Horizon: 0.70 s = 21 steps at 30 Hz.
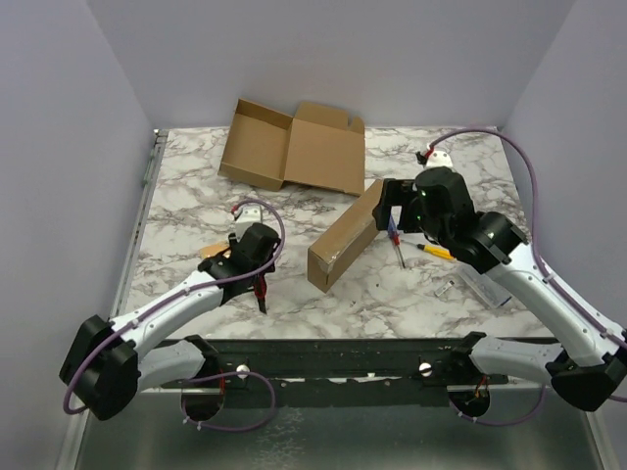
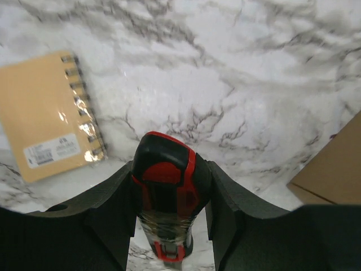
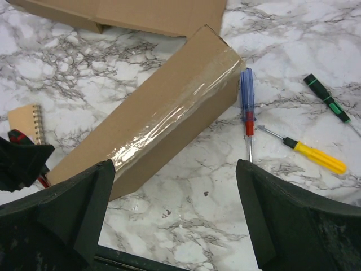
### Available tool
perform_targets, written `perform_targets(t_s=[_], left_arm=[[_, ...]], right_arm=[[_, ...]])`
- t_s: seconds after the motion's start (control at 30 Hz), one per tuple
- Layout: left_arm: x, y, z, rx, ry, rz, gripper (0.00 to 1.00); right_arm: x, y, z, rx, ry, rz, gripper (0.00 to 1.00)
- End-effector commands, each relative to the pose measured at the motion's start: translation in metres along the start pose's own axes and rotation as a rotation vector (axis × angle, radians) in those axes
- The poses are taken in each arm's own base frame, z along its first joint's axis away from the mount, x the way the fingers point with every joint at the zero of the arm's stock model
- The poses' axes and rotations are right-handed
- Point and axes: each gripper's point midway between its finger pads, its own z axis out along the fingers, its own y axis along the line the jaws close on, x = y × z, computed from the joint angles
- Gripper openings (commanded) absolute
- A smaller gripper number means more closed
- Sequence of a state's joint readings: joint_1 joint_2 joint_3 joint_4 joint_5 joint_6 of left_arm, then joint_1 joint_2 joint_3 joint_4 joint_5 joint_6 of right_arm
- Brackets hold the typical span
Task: Unpack the express box
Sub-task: Place the knife at the center of the board.
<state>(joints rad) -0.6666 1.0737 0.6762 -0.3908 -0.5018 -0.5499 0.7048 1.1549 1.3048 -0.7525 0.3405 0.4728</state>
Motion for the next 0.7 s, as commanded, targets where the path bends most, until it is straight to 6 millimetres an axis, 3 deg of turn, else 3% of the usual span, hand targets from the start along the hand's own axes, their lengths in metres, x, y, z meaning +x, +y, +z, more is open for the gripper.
perform_targets(t_s=[0.0,0.1,0.2,0.33,0.5,0.67], left_arm=[[0.048,-0.012,0.016,0.043,0.134,-0.108,0.00],[0.066,-0.011,0.020,0.037,0.189,-0.110,0.00],[0.068,-0.009,0.016,0.044,0.193,-0.116,0.03],[0.063,-0.005,0.008,0.042,0.174,-0.143,0.50],[0.039,-0.009,-0.005,0.066,0.131,-0.152,0.96],[0.008,-0.022,-0.030,0.132,0.099,-0.250,0.99]], right_arm=[[0.009,-0.013,0.016,-0.008,-0.021,0.026,1.00],[0.015,-0.022,0.033,-0.107,0.015,0.108,0.99],[0.015,-0.019,0.036,-0.176,0.009,0.119,0.99],[0.013,-0.019,0.039,-0.253,0.024,0.157,0.99],[0.009,-0.021,0.033,-0.316,0.022,0.200,0.99],[0.009,-0.023,0.027,-0.330,0.016,0.187,0.99]])
